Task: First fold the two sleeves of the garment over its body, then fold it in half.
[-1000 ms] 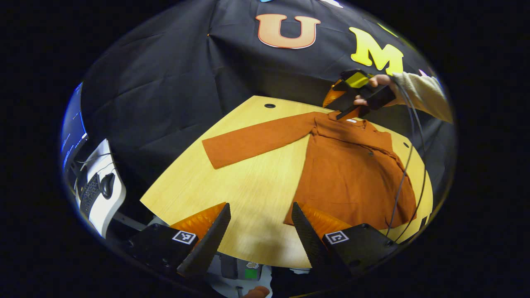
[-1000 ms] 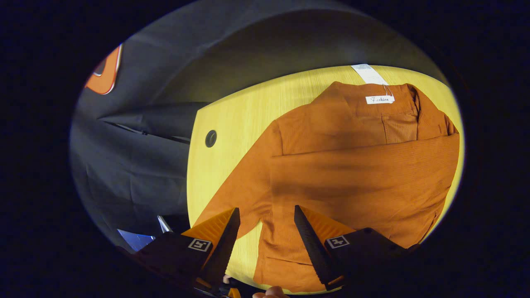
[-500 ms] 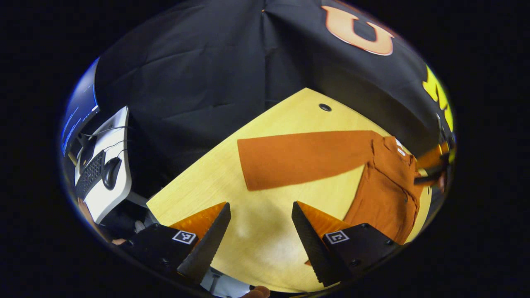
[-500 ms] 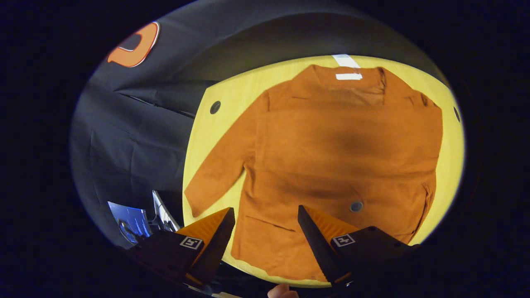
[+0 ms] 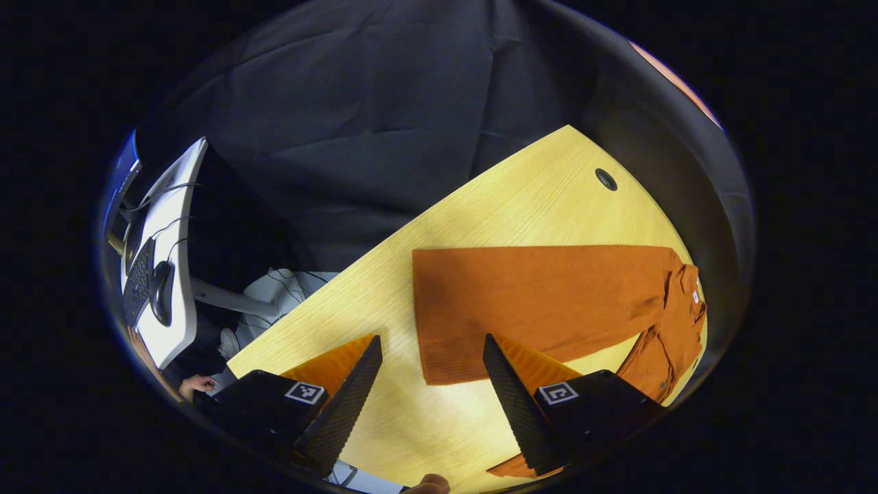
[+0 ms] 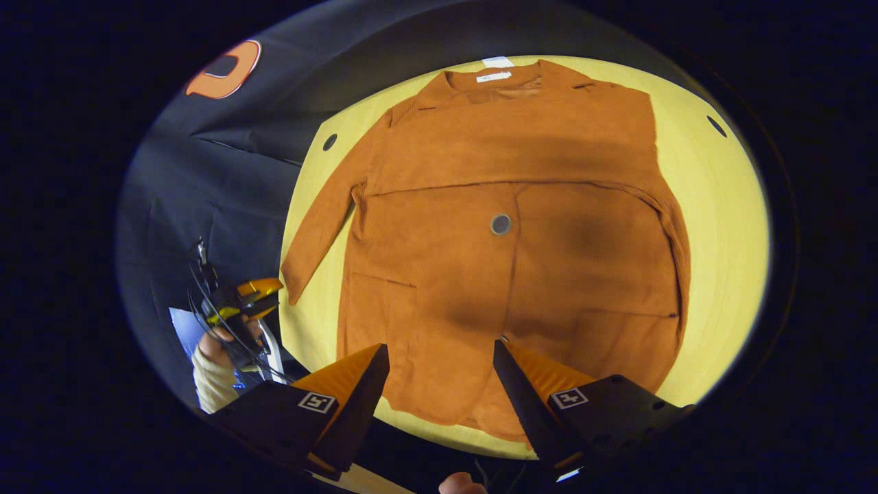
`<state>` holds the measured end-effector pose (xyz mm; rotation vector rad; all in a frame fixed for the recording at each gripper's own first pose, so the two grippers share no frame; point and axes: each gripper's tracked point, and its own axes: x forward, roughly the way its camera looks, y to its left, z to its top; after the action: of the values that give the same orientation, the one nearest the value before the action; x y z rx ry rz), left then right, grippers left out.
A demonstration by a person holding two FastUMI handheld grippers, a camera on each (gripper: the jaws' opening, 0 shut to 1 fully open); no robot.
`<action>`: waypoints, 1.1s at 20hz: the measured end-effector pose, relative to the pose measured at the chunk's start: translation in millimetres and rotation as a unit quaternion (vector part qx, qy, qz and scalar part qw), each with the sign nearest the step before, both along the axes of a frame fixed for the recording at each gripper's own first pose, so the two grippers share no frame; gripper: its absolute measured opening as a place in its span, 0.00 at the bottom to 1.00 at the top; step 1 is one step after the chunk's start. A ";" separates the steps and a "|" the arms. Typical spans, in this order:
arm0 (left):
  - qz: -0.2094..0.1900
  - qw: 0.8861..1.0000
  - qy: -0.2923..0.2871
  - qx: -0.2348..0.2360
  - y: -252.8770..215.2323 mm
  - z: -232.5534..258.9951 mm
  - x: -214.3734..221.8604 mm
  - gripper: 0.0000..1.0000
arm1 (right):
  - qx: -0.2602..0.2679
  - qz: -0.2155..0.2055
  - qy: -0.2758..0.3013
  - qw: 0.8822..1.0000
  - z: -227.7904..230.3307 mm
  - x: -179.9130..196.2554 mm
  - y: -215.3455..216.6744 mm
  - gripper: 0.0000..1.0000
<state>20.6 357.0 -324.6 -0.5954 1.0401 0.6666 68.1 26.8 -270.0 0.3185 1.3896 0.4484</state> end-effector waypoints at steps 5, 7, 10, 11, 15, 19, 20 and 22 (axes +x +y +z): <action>0.027 0.998 0.033 -0.049 6.8 -18.3 10.6 0.97 | 0.020 -0.040 0.023 0.999 -1.5 -29.7 -27.8 0.97; 0.034 0.996 0.049 -0.063 7.0 -25.0 10.7 0.98 | 0.009 -0.042 0.018 0.999 -5.1 -39.0 -39.5 0.97; 0.034 0.994 0.066 -0.075 11.1 -25.3 9.9 0.92 | 0.014 -0.048 0.029 0.998 -6.5 -54.3 -45.6 0.97; 0.031 0.993 0.084 -0.075 14.3 -27.4 4.3 0.89 | 0.015 -0.051 0.033 0.998 -8.0 -57.4 -46.6 0.97; 0.028 0.990 0.112 -0.086 15.8 -28.2 3.7 0.55 | 0.019 -0.065 0.039 0.997 -15.9 -64.6 -53.1 0.93; 0.019 0.990 0.110 -0.086 13.3 -28.1 10.9 0.46 | 0.023 -0.084 0.051 0.995 -26.0 -74.5 -61.5 0.97; 0.012 0.990 0.109 -0.087 10.8 -28.4 13.8 0.41 | 0.023 -0.088 0.053 0.994 -27.6 -77.4 -64.2 0.97; 0.008 0.990 0.112 -0.088 7.7 -27.4 18.7 0.21 | 0.027 -0.098 0.056 0.993 -30.4 -81.3 -70.0 0.97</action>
<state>39.3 364.8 -352.0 -0.6933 1.3138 0.6704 -13.2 -43.1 -300.4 0.5262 1.4401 0.3094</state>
